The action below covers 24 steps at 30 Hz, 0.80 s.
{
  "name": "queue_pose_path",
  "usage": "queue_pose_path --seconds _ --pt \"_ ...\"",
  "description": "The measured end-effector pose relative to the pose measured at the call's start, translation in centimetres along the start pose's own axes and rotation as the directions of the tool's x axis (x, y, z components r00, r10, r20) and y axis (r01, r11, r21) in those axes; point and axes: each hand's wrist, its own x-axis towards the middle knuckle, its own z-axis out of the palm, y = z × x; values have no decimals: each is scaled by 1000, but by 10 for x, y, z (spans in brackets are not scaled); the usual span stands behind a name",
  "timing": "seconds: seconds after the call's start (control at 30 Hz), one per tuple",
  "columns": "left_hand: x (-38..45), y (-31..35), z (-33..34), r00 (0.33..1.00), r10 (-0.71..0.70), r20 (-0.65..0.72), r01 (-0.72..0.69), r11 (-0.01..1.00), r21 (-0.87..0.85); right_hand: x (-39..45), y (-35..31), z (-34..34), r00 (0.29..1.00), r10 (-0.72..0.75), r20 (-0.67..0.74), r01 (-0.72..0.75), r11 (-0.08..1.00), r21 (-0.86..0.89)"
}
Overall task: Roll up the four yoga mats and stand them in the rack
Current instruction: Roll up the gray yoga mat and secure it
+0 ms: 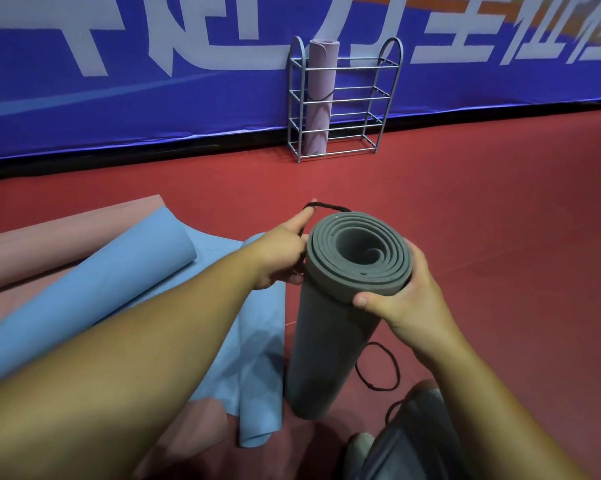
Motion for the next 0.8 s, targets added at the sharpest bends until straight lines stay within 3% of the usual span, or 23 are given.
queue_pose_path --seconds 0.1,0.2,0.4,0.6,0.8 --pt "-1 7 -7 990 126 70 -134 983 125 -2 -1 0 1000 -26 7 26 999 -44" --pt "-3 7 -9 975 212 66 -215 975 49 -1 -4 2 999 -36 36 39 994 -98" --pt "1 3 -20 982 164 99 -149 979 -140 -1 -11 5 992 -68 107 80 991 -106" --pt "1 24 -29 960 220 175 -233 971 54 -2 -18 7 986 -114 124 130 983 -133" --pt "7 52 -36 948 113 297 -205 932 300 -3 -20 5 980 -125 155 149 977 -154"
